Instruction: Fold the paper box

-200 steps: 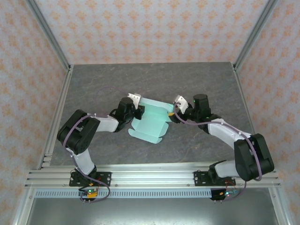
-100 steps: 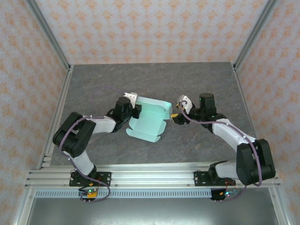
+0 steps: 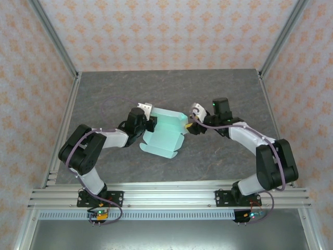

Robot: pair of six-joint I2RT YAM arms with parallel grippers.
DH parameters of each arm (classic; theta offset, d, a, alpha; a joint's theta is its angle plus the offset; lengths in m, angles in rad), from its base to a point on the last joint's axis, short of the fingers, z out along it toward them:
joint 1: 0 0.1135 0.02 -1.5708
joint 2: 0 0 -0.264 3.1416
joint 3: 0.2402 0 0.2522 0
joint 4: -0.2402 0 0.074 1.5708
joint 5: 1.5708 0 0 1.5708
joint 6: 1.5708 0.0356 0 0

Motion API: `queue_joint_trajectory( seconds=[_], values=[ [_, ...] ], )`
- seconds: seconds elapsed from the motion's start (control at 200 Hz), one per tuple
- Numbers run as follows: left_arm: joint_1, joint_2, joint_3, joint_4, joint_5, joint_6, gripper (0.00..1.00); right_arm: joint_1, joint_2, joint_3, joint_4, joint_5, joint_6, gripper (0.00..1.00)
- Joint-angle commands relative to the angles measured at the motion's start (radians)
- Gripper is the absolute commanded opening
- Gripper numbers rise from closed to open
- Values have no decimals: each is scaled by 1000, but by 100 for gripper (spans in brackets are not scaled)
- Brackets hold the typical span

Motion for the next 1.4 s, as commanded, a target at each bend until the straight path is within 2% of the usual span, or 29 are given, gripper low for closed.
queue_joint_trajectory(
  seconds=[0.0,0.085,0.26,0.365,0.511,0.626,0.816,0.891,0.976,1.036,1.241,1.291,1.391],
  values=[
    [0,-26,19,37,29,-18,13,52,35,48,-71,-61,-71,51],
    [-1,-21,23,33,20,-22,13,91,49,50,-11,-12,-41,46],
    [-3,-17,20,16,-53,-59,13,145,36,-21,265,136,160,48],
    [-3,-13,34,-21,-109,-79,12,154,34,-45,326,186,249,50],
    [-12,-10,28,-12,-147,-100,12,186,57,-97,503,295,393,42],
    [-21,6,44,-21,-151,-122,12,250,99,-129,669,505,530,42],
    [-66,8,51,-38,-236,-152,12,368,191,-118,856,883,614,42],
    [-77,-11,44,-51,-283,-178,12,388,225,-91,877,1047,646,40],
    [-85,-21,38,-64,-315,-206,12,398,265,-56,896,1149,660,38],
    [-87,-20,43,-80,-321,-226,12,405,295,-41,933,1200,661,34],
    [-108,-32,31,-88,-380,-284,13,435,426,25,1027,1394,685,3],
    [-107,-33,43,-111,-402,-296,13,444,464,36,1071,1485,749,2],
    [-111,-34,48,-130,-416,-331,13,459,521,65,1099,1586,800,2]
  ],
)
